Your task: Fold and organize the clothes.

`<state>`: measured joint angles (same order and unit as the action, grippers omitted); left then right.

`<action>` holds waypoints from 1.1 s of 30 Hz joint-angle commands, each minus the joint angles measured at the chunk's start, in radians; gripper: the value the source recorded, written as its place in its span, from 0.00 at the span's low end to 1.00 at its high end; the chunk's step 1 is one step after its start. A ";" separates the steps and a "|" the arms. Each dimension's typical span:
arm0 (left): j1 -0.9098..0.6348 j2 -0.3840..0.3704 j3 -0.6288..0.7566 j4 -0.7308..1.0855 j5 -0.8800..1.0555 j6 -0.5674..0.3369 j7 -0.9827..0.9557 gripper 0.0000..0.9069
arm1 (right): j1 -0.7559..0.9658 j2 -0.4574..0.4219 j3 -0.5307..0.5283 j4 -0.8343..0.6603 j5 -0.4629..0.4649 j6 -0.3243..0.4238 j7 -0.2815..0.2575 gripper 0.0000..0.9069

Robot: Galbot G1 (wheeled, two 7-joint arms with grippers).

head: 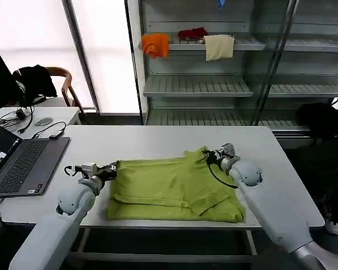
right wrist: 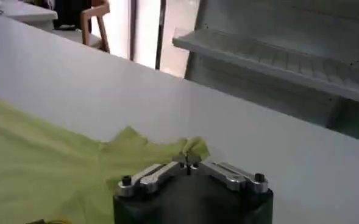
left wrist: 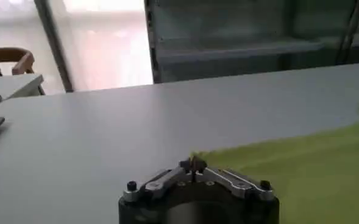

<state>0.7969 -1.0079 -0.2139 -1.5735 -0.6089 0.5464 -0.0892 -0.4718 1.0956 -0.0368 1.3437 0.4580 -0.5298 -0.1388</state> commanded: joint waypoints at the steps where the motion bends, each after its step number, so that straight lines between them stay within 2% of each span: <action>1: 0.027 0.019 -0.010 -0.091 -0.043 -0.022 -0.002 0.00 | -0.030 -0.063 0.016 0.180 0.092 0.017 0.023 0.00; 6: 0.090 0.048 -0.033 -0.162 -0.055 -0.026 -0.005 0.00 | -0.113 -0.123 0.037 0.296 0.132 0.012 0.036 0.00; 14: 0.215 0.075 -0.083 -0.303 -0.054 -0.023 -0.045 0.00 | -0.270 -0.196 0.136 0.416 0.132 0.022 0.022 0.00; 23: 0.331 0.066 -0.112 -0.477 -0.057 0.031 -0.219 0.00 | -0.440 -0.240 0.209 0.558 0.126 0.042 -0.001 0.00; 33: 0.416 0.059 -0.148 -0.482 -0.001 0.031 -0.268 0.00 | -0.656 -0.322 0.297 0.701 0.126 0.049 -0.024 0.00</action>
<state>1.1044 -0.9468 -0.3359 -1.9750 -0.6486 0.5643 -0.2732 -0.8951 0.8477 0.1722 1.8783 0.5791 -0.4876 -0.1509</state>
